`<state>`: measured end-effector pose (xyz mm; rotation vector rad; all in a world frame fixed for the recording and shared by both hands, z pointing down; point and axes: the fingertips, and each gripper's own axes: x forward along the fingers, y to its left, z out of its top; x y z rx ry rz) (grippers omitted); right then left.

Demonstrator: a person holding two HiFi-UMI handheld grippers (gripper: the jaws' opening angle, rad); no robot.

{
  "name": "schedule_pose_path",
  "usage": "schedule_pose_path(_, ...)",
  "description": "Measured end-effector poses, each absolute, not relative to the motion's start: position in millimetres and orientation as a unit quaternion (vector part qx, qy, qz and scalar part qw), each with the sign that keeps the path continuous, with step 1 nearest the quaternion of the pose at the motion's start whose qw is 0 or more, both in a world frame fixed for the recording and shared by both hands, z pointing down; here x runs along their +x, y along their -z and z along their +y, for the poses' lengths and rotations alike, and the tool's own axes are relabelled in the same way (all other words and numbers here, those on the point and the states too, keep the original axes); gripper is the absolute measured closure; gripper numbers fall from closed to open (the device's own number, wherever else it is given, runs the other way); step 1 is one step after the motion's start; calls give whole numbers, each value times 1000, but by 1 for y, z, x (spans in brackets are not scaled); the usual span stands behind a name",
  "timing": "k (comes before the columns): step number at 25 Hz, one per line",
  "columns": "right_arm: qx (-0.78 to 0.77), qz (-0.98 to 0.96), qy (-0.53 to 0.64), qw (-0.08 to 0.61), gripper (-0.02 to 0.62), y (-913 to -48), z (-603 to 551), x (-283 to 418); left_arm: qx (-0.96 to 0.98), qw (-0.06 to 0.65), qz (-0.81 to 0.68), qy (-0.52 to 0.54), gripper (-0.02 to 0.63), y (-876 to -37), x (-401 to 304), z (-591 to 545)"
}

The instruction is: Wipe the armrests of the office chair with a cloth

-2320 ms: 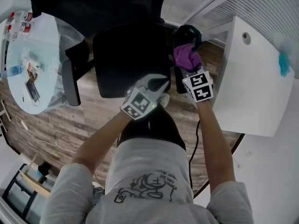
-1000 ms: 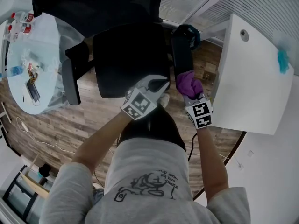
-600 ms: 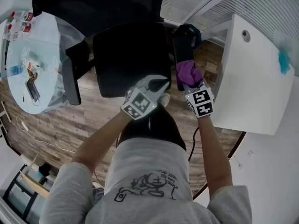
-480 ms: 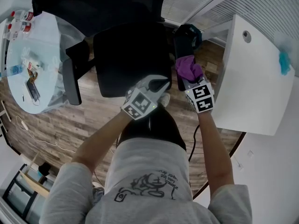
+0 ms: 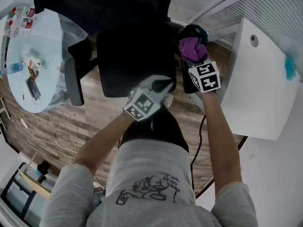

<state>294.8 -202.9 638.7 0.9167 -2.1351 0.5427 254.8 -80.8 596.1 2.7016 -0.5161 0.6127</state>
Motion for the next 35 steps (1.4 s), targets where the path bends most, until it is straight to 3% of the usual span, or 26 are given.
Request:
schedule_pose_path(17, 364, -829, -202, 374, 555, -640, -240, 287, 945, 161, -190, -214, 603, -591, 247, -83)
schedule_pose_path(35, 377, -827, -199, 367, 555, -628, -119, 310, 946, 154, -183, -217, 603, -585, 258, -72)
